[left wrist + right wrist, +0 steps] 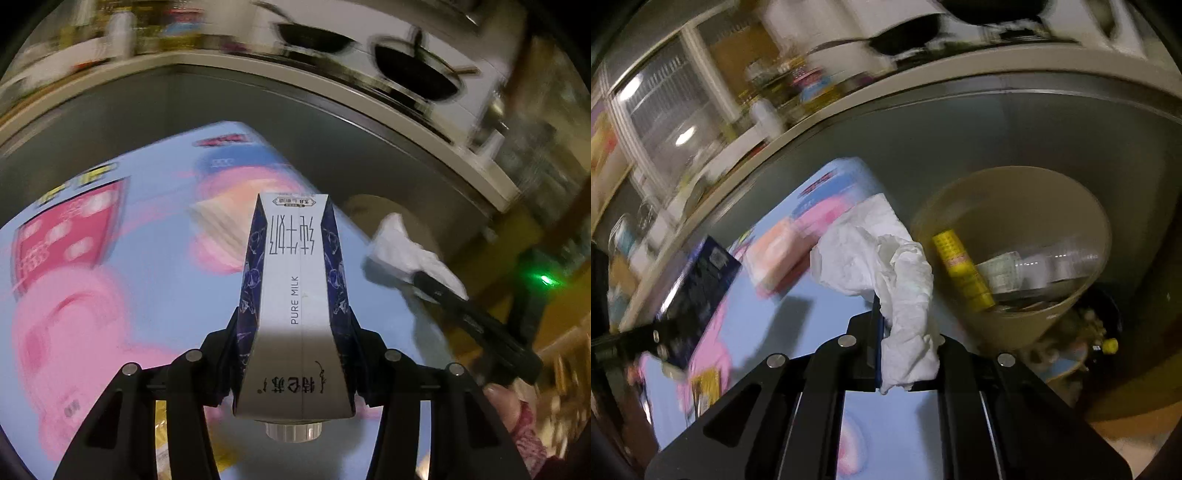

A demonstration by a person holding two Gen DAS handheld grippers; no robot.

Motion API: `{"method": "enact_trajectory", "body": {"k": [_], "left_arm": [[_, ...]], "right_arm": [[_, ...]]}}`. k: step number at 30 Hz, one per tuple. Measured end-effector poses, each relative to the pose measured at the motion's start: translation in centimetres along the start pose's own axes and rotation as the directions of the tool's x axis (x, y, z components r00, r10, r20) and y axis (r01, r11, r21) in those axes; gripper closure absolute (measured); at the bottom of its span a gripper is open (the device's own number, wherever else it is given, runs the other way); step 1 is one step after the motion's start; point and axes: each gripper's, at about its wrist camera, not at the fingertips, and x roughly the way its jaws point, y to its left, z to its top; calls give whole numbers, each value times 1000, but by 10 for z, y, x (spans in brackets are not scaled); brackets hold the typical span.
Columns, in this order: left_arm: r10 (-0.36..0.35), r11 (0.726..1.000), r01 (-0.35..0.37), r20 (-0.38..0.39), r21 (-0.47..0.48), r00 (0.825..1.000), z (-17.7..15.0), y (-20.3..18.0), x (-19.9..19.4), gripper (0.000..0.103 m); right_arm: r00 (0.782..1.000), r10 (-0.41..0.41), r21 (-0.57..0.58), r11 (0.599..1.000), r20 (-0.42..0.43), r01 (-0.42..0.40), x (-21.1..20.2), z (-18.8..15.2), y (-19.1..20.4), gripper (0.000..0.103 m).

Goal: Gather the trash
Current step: 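Carry the carton and tissue to the beige bin and open both grippers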

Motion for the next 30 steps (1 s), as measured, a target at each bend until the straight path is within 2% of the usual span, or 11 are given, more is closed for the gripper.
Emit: {"method": "enact_trajectory", "body": {"k": [5,9,10,11,12,13,14,15,19,24,30], "left_arm": [[-98,992,106,-105,74,990,48,-62,70,51],[-101,987,119,-165,104,981,78,-96,121,50],[-95,988,114,-171,105,981,82,-100,130,46],[-85,989,104,-177,104,980,88,-105,141,30],[-70,991,88,-166,101,984,91,-108,147,16],[-58,992,73,-148,99,987,93,-110,148,15],[-52,993,66,-138,98,989,96,-111,151,15],[-48,994,62,-141,93,989,100,-111,153,15],[-59,995,68,-113,70,992,100,-103,138,15],[-12,995,17,-53,95,999,81,-98,108,15],[130,978,-136,47,159,990,40,-91,70,15]], "right_arm": [[998,-55,140,989,28,50,5,32,-63,94],[995,-86,159,984,41,79,12,47,-87,94],[995,-95,154,984,41,88,15,51,-90,93],[994,-98,150,984,37,92,17,52,-94,91],[995,-96,146,985,29,91,22,55,-97,83],[995,-100,144,985,27,95,26,57,-99,75],[994,-109,143,984,32,103,28,57,-99,57],[992,-120,142,983,38,113,29,57,-100,48],[992,-109,166,981,67,96,24,58,-105,47],[991,-83,205,977,105,61,5,42,-105,47],[993,-49,220,975,106,25,-14,16,-88,47]]}}
